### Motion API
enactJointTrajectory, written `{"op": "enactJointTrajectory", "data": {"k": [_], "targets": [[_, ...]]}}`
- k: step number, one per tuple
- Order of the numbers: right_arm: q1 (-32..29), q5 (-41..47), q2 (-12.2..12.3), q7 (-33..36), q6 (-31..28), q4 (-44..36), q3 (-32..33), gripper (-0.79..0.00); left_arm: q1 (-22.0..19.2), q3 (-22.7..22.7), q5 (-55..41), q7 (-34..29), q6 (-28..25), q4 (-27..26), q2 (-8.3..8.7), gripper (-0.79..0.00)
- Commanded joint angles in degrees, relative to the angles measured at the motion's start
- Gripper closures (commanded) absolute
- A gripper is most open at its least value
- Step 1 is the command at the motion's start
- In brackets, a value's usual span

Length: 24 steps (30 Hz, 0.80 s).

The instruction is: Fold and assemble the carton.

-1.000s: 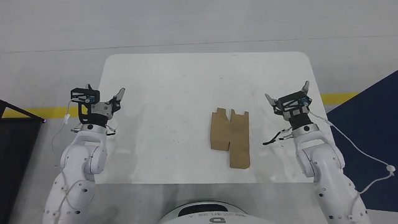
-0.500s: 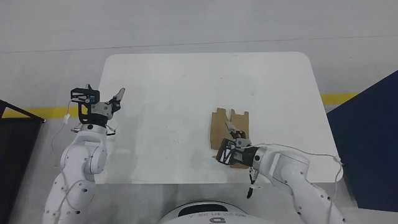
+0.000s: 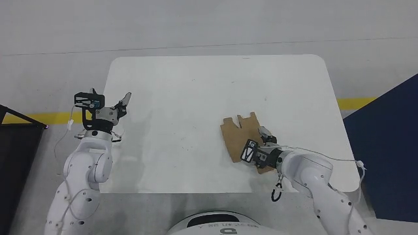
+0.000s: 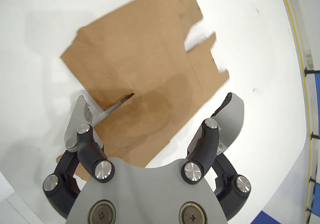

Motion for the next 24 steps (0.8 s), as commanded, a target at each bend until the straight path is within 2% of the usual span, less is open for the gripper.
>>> {"op": "enactJointTrajectory", "data": {"k": [1, 5, 12, 16, 17, 18, 20, 24], "targets": [[-0.8, -0.2, 0.2, 0.5, 1.6, -0.4, 1.9, -0.785, 0.0, 0.0, 0.0, 0.0, 0.0, 0.0, 0.00, -0.785], [-2.0, -2.3, 0.3, 1.1, 4.7, -1.4, 3.6, -0.779, 0.0, 0.0, 0.0, 0.0, 0.0, 0.0, 0.00, -0.785], [-2.2, -3.4, 0.5, -0.7, 4.2, -0.8, 3.7, -0.696, 0.0, 0.0, 0.0, 0.0, 0.0, 0.0, 0.00, -0.785], [-2.5, -5.5, 0.7, -1.2, 4.2, -0.8, 3.6, -0.576, 0.0, 0.0, 0.0, 0.0, 0.0, 0.0, 0.00, -0.785], [-2.7, -5.9, 0.7, -1.4, 4.2, -0.9, 3.6, -0.496, 0.0, 0.0, 0.0, 0.0, 0.0, 0.0, 0.00, -0.785], [-2.9, -6.2, 0.8, -1.6, 4.1, -1.1, 3.7, -0.474, 0.0, 0.0, 0.0, 0.0, 0.0, 0.0, 0.00, -0.785], [-3.5, -6.8, 0.9, -1.9, 3.9, -1.4, 4.0, -0.379, 0.0, 0.0, 0.0, 0.0, 0.0, 0.0, 0.00, -0.785], [-4.4, -8.6, 1.1, -1.9, 3.5, -2.0, 4.5, -0.366, 0.0, 0.0, 0.0, 0.0, 0.0, 0.0, 0.00, -0.785]]}}
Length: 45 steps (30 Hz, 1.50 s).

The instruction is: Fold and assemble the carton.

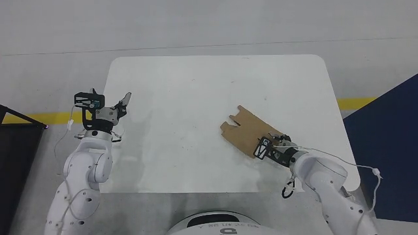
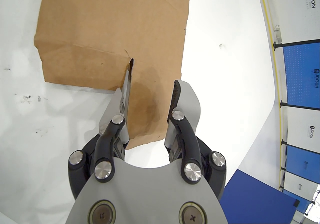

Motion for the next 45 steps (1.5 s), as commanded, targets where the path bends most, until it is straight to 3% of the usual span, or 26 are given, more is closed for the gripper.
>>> {"op": "enactJointTrajectory", "data": {"k": [1, 11, 14, 18, 21, 24, 25, 26, 29, 33, 40, 45], "targets": [[-0.3, -1.8, 0.1, 0.2, -0.1, -0.3, 0.1, -0.366, 0.0, 0.0, 0.0, 0.0, 0.0, 0.0, 0.00, -0.785], [-1.8, -15.1, 0.2, 2.9, 5.7, -1.3, -3.2, -0.397, 0.0, 0.0, 0.0, 0.0, 0.0, 0.0, 0.00, -0.785], [-1.2, -17.6, 0.1, 2.8, 6.8, -0.8, -4.9, -0.459, 0.0, 0.0, 0.0, 0.0, 0.0, 0.0, 0.00, -0.785], [0.1, -22.3, -0.2, 2.7, 9.3, 0.5, -7.8, -0.443, 0.0, 0.0, 0.0, 0.0, 0.0, 0.0, 0.00, -0.785], [1.8, -25.8, -0.4, 3.6, 11.5, 2.3, -9.9, -0.366, 0.0, 0.0, 0.0, 0.0, 0.0, 0.0, 0.00, -0.785], [3.4, -27.8, -0.8, 4.2, 12.7, 3.8, -11.7, -0.194, 0.0, 0.0, 0.0, 0.0, 0.0, 0.0, 0.00, -0.785], [3.8, -28.1, -0.9, 4.3, 12.8, 4.2, -12.1, -0.071, 0.0, 0.0, 0.0, 0.0, 0.0, 0.0, 0.00, -0.785], [4.3, -28.5, -0.9, 4.4, 12.9, 4.6, -12.4, 0.000, 0.0, 0.0, 0.0, 0.0, 0.0, 0.0, 0.00, -0.785], [5.3, -29.8, -1.1, 4.0, 13.8, 4.9, -13.1, 0.000, 0.0, 0.0, 0.0, 0.0, 0.0, 0.0, 0.00, -0.785], [5.2, -34.6, -1.1, 0.7, 22.5, 2.3, -12.7, 0.000, 0.0, 0.0, 0.0, 0.0, 0.0, 0.0, 0.00, -0.785], [4.5, -54.2, -1.4, -0.7, 48.1, 1.5, -12.6, 0.000, 0.0, 0.0, 0.0, 0.0, 0.0, 0.0, 0.00, -0.785], [4.6, -55.2, -1.5, 0.1, 50.1, 1.4, -12.7, 0.000, 0.0, 0.0, 0.0, 0.0, 0.0, 0.0, 0.00, -0.785]]}}
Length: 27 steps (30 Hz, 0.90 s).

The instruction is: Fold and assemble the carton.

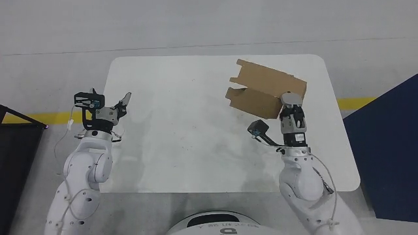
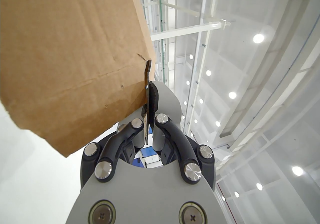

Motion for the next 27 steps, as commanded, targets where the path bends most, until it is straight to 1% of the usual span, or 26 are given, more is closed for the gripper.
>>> {"op": "enactJointTrajectory", "data": {"k": [1, 7, 8, 10, 11, 12, 14, 16, 18, 21, 23, 25, 27], "targets": [[0.0, 0.1, 0.0, -0.1, -1.4, 0.0, 0.0, 0.000, 0.0, 0.0, 0.0, 0.0, 0.0, 0.0, 0.00, -0.785], [0.0, 0.1, 0.0, -0.1, -1.4, 0.0, 0.0, 0.000, 0.0, 0.0, 0.0, 0.0, 0.0, 0.0, 0.00, -0.785], [0.1, -0.8, 0.0, -0.3, -2.0, 0.7, 0.1, 0.000, 0.0, 0.0, 0.0, 0.0, 0.0, 0.0, 0.00, -0.785], [1.2, -7.1, 0.0, 1.1, -3.2, 3.1, 0.5, 0.000, 0.0, 0.0, 0.0, 0.0, 0.0, 0.0, 0.00, -0.785], [2.1, -11.4, -0.2, 3.5, -2.8, 3.3, 0.1, 0.000, 0.0, 0.0, 0.0, 0.0, 0.0, 0.0, 0.00, -0.785], [3.0, -11.4, -0.3, 4.9, -1.3, 2.1, 0.2, 0.000, 0.0, 0.0, 0.0, 0.0, 0.0, 0.0, 0.00, -0.785], [4.3, -11.4, 0.1, 5.3, 1.8, 0.6, 1.5, 0.000, 0.0, 0.0, 0.0, 0.0, 0.0, 0.0, 0.00, -0.785], [5.5, -11.4, 0.8, 3.8, 4.3, -1.1, 3.9, 0.000, 0.0, 0.0, 0.0, 0.0, 0.0, 0.0, 0.00, -0.785], [5.7, -11.4, 1.9, 0.6, 7.0, -2.3, 6.7, 0.000, 0.0, 0.0, 0.0, 0.0, 0.0, 0.0, 0.00, -0.785], [5.1, -11.4, 3.4, -4.8, 10.6, -3.9, 11.1, 0.000, 0.0, 0.0, 0.0, 0.0, 0.0, 0.0, 0.00, -0.785], [4.1, -11.4, 3.8, -6.5, 11.7, -4.8, 12.9, 0.000, 0.0, 0.0, 0.0, 0.0, 0.0, 0.0, 0.00, -0.785], [3.8, -11.4, 3.9, -6.6, 11.1, -5.4, 12.8, 0.000, 0.0, 0.0, 0.0, 0.0, 0.0, 0.0, 0.00, -0.785], [4.0, -11.4, 3.5, -4.7, 10.2, -5.5, 8.8, 0.000, 0.0, 0.0, 0.0, 0.0, 0.0, 0.0, 0.00, -0.785]]}}
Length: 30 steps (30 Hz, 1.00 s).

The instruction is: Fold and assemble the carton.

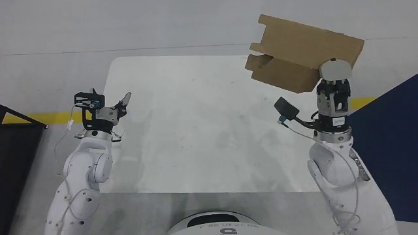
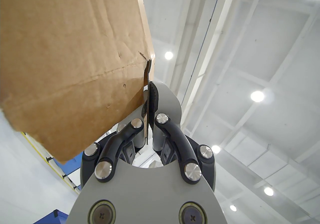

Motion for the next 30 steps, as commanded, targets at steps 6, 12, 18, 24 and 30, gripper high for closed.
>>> {"op": "enactJointTrajectory", "data": {"k": [6, 12, 18, 24, 30], "targets": [[7.2, 16.7, -2.9, -1.9, -4.7, 3.5, -19.5, 0.000, 0.0, 0.0, 0.0, 0.0, 0.0, 0.0, 0.00, -0.785], [15.9, 46.1, -3.5, -26.2, -20.6, 9.0, -22.4, 0.000, 0.0, 0.0, 0.0, 0.0, 0.0, 0.0, 0.00, -0.785], [20.4, 65.4, -4.3, -38.3, -30.4, 12.1, -22.9, 0.000, 0.0, 0.0, 0.0, 0.0, 0.0, 0.0, 0.00, -0.785], [21.8, 93.1, -5.1, -51.2, -42.9, 16.5, -20.6, 0.000, 0.0, 0.0, 0.0, 0.0, 0.0, 0.0, 0.00, -0.785], [23.4, 96.4, -5.3, -52.8, -46.8, 18.7, -20.1, 0.000, 0.0, 0.0, 0.0, 0.0, 0.0, 0.0, 0.00, -0.785]]}}
